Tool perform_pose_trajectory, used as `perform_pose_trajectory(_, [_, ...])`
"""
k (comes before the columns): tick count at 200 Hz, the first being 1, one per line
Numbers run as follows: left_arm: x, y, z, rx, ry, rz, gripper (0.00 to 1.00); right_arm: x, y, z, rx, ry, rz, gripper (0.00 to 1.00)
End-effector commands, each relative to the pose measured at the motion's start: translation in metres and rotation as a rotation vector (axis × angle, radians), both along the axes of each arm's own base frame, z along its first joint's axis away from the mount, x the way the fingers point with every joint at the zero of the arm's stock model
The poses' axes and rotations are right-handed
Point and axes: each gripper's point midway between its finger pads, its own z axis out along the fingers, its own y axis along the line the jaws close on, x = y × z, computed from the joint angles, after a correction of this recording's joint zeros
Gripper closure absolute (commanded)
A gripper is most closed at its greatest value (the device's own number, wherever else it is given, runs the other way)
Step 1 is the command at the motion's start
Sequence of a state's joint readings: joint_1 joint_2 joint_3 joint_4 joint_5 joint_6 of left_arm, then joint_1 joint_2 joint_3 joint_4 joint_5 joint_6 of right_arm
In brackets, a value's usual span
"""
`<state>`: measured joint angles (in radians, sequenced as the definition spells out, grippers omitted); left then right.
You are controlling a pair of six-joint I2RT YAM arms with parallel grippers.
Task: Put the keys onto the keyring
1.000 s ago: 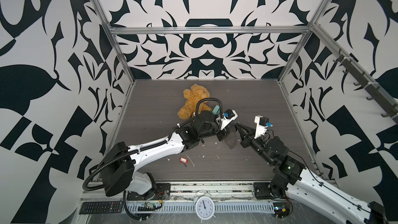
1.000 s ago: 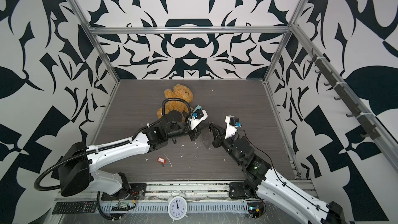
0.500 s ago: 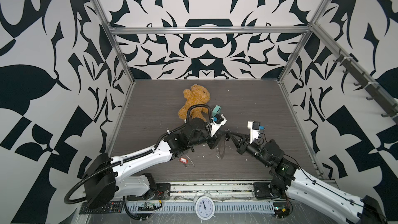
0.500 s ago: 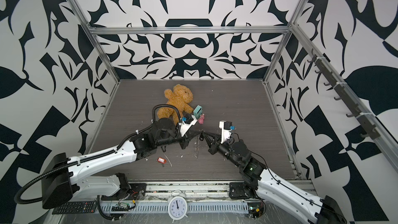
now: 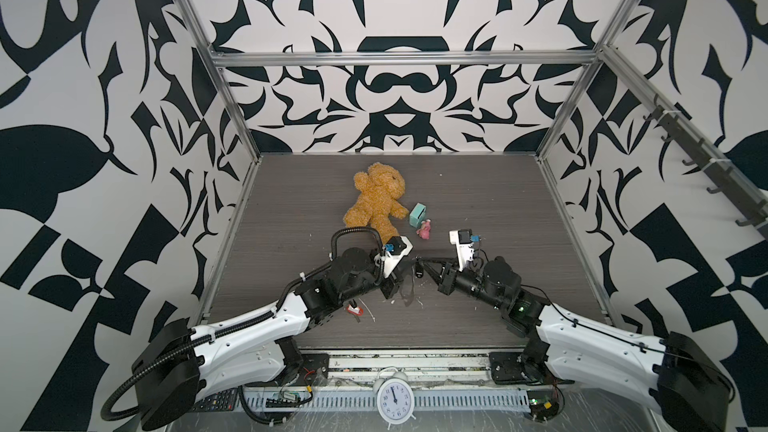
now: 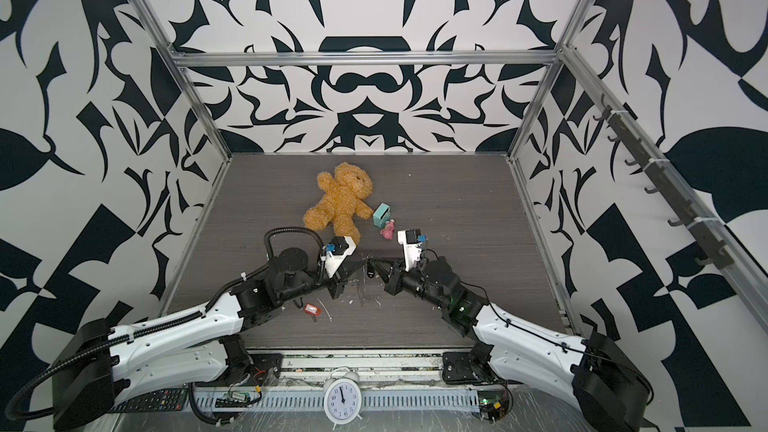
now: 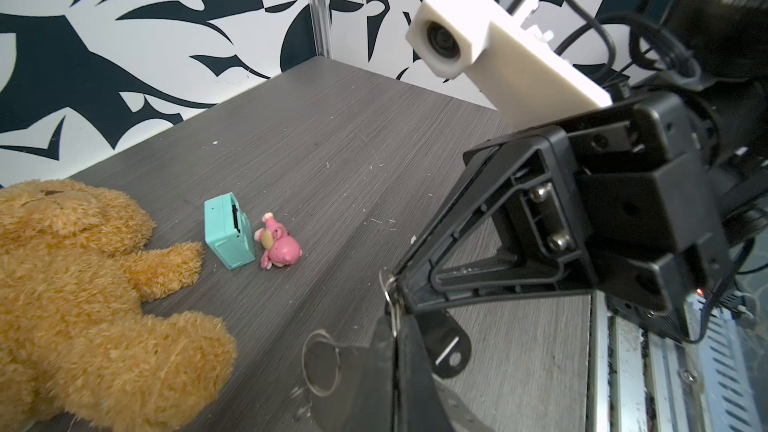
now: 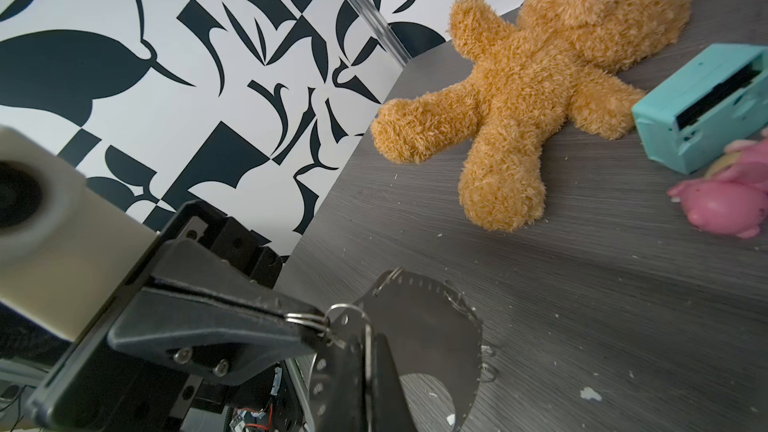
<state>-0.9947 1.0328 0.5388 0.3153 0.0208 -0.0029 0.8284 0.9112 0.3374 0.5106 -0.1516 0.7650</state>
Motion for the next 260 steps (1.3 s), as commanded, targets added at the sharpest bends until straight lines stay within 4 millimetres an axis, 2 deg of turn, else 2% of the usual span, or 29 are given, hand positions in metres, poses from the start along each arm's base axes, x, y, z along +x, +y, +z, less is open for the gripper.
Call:
perform_pose_trajectory(1, [0.001, -0.001, 0.041, -0.102, -0.086, 0.001, 1.00, 0.044, -0.053, -0.016, -0.172, 0.042, -0.345, 1.00])
perform_pose_trajectory(25, [-0.001, 0.001, 0.041, -0.112, -0.089, 0.001, 1.00, 0.051, -0.081, -0.018, -0.299, 0.050, -0.477, 1.00])
perform_pose_trajectory(60, [0.000, 0.003, 0.036, -0.133, -0.109, 0.012, 1.00, 0.060, -0.093, -0.004, -0.314, -0.027, -0.557, 1.00])
perform_pose_trajectory(73, [0.001, 0.003, 0.033, -0.132, -0.115, 0.014, 1.00, 0.067, -0.090, -0.002, -0.356, -0.059, -0.556, 1.00])
perform_pose_trajectory(99, [0.001, 0.003, 0.030, -0.146, -0.135, 0.015, 1.00, 0.070, -0.063, -0.007, -0.414, -0.106, -0.428, 1.00])
perform_pose_trajectory(131, [0.006, 0.009, 0.029, -0.144, -0.153, 0.052, 1.00, 0.055, -0.017, 0.000, -0.412, -0.095, -0.159, 1.00])
perform_pose_trajectory(157, [0.007, 0.017, 0.033, -0.155, -0.174, 0.082, 1.00, 0.056, -0.021, -0.014, -0.418, -0.086, -0.179, 1.00])
perform_pose_trajectory(195, [0.007, 0.022, 0.035, -0.163, -0.174, 0.099, 1.00, 0.051, -0.018, -0.010, -0.396, -0.135, -0.143, 1.00])
perform_pose_trajectory(209, [0.009, 0.023, 0.033, -0.161, -0.174, 0.115, 1.00, 0.050, -0.020, -0.015, -0.403, -0.145, -0.150, 1.00])
perform_pose_trajectory(233, [0.009, 0.024, 0.032, -0.155, -0.174, 0.119, 1.00, 0.052, -0.020, -0.017, -0.424, -0.160, -0.147, 0.82])
perform_pose_trajectory(260, [0.009, 0.027, 0.036, -0.144, -0.167, 0.128, 1.00, 0.052, -0.014, -0.017, -0.448, -0.180, -0.110, 0.72])
